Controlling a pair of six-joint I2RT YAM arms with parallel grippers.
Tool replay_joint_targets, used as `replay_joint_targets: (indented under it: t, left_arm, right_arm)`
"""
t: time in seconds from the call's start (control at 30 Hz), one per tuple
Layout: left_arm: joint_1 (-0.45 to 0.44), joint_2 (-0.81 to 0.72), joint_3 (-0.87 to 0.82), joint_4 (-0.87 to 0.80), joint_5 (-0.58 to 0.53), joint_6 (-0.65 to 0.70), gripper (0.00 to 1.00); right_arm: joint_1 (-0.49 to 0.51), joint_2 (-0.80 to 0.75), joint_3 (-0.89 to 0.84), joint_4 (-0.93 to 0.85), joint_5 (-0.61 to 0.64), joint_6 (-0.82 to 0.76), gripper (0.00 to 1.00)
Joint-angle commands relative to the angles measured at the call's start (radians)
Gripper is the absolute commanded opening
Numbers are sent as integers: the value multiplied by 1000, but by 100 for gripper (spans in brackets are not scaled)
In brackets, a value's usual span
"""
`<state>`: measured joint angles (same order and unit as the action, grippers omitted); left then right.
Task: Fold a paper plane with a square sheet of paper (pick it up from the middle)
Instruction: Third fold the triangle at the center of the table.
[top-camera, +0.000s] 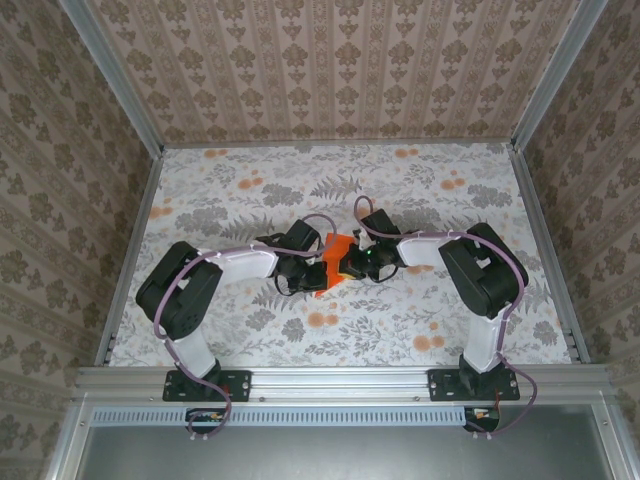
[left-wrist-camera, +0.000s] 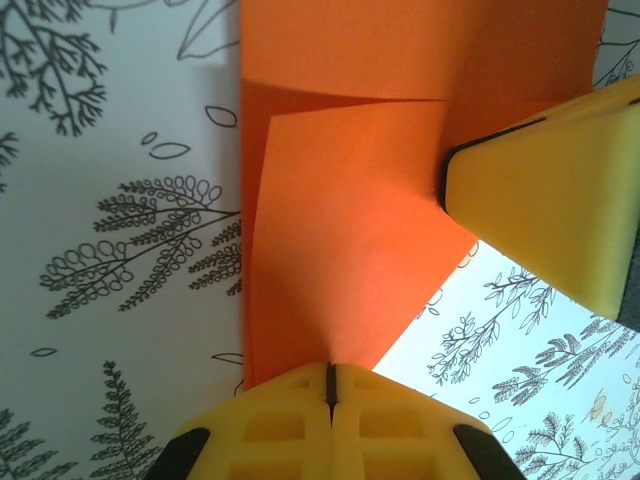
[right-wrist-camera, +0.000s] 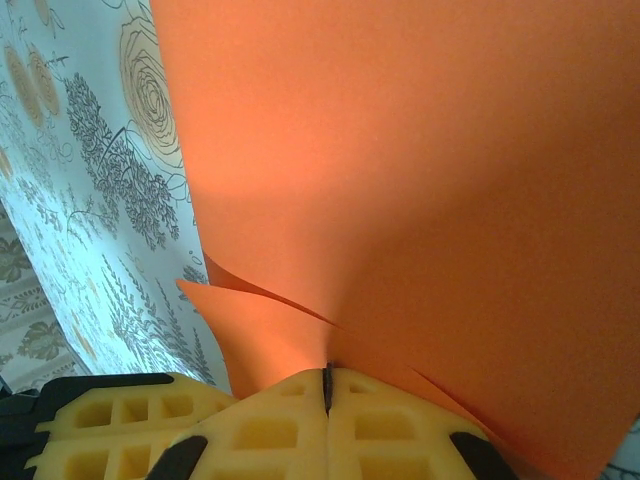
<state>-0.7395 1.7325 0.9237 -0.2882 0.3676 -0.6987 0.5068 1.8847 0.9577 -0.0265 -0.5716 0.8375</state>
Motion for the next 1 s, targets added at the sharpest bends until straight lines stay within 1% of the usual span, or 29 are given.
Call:
replay_joint_targets:
  t: [0.0,0.1,0.17,0.37,0.43,0.57,0.97]
  left_arm:
    - [-14,-56,2,18,-12,-3,2]
    - [-29,-76,-30,66,-21,-41,9]
    - [-34,-77,-51,95,-20,-64,11]
    - [-34,-64,-75,101,15,-88,11]
    - [-34,-63,-81,96,24,-88,13]
    - [-26,-57,-93,82,17,-87,14]
    - [14,-65,-132,96,-7,-93,13]
  right_arm:
    - [0,27,-19,-25,33,11,2]
    - [-1,31,-20,-30,40,12,2]
    - [0,36,-18,-35,42,12,2]
    - [-1,44,-14,-54,50,10,2]
    - [-1,45,-12,-59,51,11,1]
    - [-1,49,-8,-65,53,12,2]
    - [-1,56,-4,-81,55,0,2]
